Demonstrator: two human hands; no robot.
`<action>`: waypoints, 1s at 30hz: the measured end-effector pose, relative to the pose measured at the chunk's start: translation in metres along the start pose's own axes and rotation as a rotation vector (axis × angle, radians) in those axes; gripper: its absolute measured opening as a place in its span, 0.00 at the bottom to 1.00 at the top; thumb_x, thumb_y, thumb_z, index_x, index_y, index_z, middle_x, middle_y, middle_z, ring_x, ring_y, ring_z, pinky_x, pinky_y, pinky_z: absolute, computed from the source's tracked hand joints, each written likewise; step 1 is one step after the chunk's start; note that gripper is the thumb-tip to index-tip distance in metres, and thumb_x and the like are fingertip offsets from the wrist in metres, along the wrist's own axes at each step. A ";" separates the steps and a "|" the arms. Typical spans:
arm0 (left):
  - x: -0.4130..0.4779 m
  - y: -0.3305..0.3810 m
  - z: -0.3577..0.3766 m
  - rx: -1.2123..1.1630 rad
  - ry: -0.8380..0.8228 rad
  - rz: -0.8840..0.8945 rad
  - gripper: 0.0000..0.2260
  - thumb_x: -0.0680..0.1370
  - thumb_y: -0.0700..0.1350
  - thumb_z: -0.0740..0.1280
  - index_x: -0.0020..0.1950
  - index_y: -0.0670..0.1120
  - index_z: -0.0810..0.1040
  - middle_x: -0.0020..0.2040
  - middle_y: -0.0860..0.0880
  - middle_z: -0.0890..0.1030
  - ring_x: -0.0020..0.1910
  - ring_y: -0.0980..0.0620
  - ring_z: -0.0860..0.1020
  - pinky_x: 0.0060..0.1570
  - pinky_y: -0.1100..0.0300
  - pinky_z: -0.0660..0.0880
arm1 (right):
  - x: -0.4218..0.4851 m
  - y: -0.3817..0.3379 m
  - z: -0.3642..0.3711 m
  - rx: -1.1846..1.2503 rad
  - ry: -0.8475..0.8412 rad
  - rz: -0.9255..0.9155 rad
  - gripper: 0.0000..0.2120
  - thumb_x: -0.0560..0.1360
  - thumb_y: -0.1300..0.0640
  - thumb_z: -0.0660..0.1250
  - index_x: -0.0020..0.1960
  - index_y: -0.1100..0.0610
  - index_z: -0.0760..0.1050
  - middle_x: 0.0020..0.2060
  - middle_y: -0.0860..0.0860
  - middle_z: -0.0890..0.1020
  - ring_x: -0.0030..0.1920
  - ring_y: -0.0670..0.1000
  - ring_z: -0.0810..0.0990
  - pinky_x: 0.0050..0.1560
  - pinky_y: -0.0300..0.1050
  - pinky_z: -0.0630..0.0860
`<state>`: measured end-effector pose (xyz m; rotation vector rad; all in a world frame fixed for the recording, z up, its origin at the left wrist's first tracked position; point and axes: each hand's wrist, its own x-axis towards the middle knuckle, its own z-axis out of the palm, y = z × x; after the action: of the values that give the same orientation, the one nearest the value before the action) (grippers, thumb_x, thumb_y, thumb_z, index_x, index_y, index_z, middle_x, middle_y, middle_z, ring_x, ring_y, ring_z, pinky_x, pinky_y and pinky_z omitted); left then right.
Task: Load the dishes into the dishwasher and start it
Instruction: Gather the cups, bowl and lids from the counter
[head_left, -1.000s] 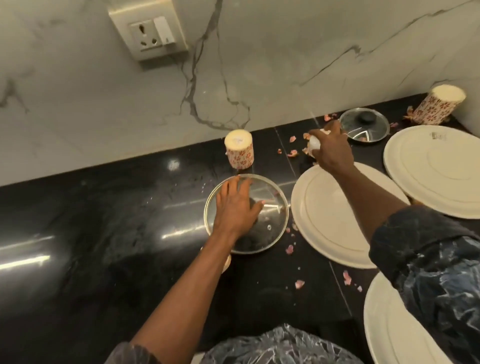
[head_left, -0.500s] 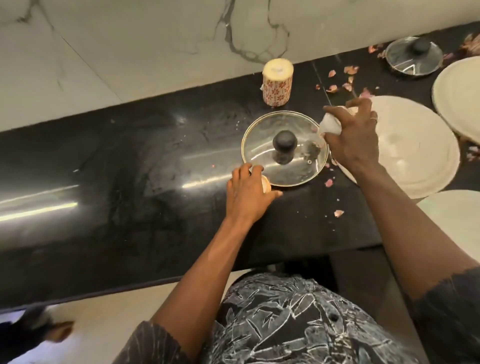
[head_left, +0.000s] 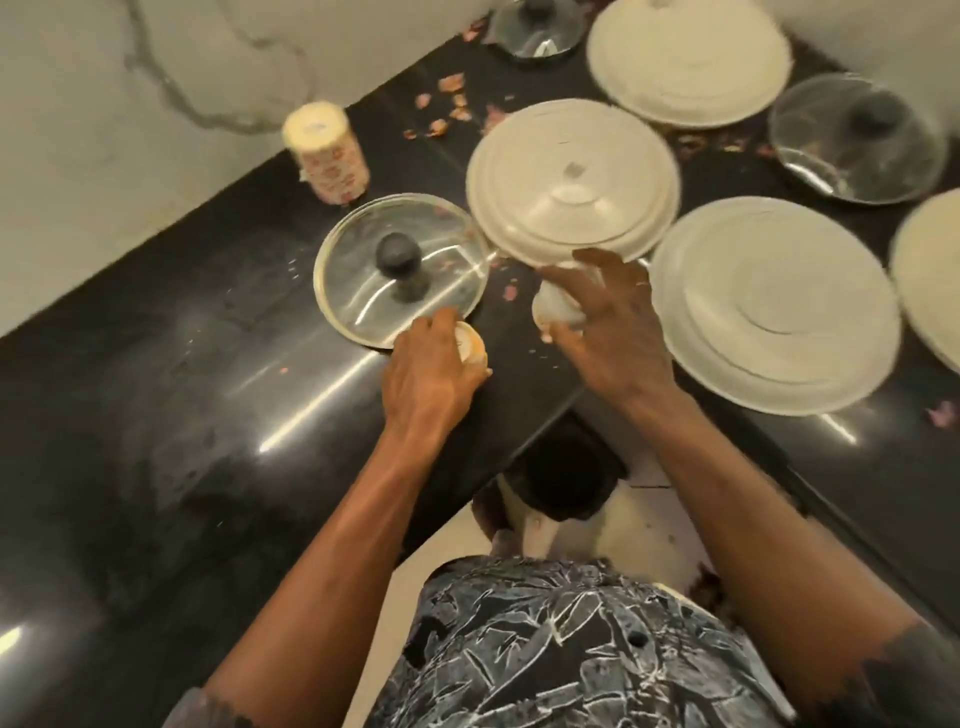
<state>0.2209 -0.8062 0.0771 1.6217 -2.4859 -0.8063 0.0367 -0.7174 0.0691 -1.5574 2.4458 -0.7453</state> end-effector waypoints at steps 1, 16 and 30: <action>-0.001 0.015 0.004 -0.002 -0.030 0.049 0.28 0.70 0.53 0.76 0.67 0.52 0.72 0.61 0.47 0.76 0.60 0.44 0.75 0.52 0.48 0.73 | -0.014 0.009 -0.010 -0.008 0.029 0.024 0.25 0.73 0.51 0.72 0.69 0.41 0.74 0.71 0.50 0.69 0.67 0.58 0.68 0.66 0.48 0.68; -0.208 0.239 0.188 0.231 -0.538 1.022 0.30 0.69 0.53 0.78 0.69 0.56 0.71 0.63 0.51 0.74 0.59 0.46 0.76 0.54 0.50 0.75 | -0.407 0.138 -0.116 -0.128 0.448 0.865 0.29 0.70 0.52 0.75 0.70 0.42 0.74 0.68 0.50 0.70 0.65 0.58 0.69 0.61 0.50 0.74; -0.437 0.294 0.360 0.514 -1.052 1.641 0.30 0.70 0.44 0.77 0.70 0.48 0.72 0.66 0.47 0.73 0.64 0.45 0.73 0.60 0.52 0.71 | -0.665 0.120 -0.051 0.033 0.864 1.628 0.33 0.72 0.52 0.75 0.74 0.48 0.67 0.70 0.51 0.68 0.64 0.61 0.69 0.49 0.56 0.80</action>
<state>0.0510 -0.1965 -0.0006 -1.4714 -3.3193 -0.6742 0.2204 -0.0732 -0.0360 1.1686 2.9149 -1.0042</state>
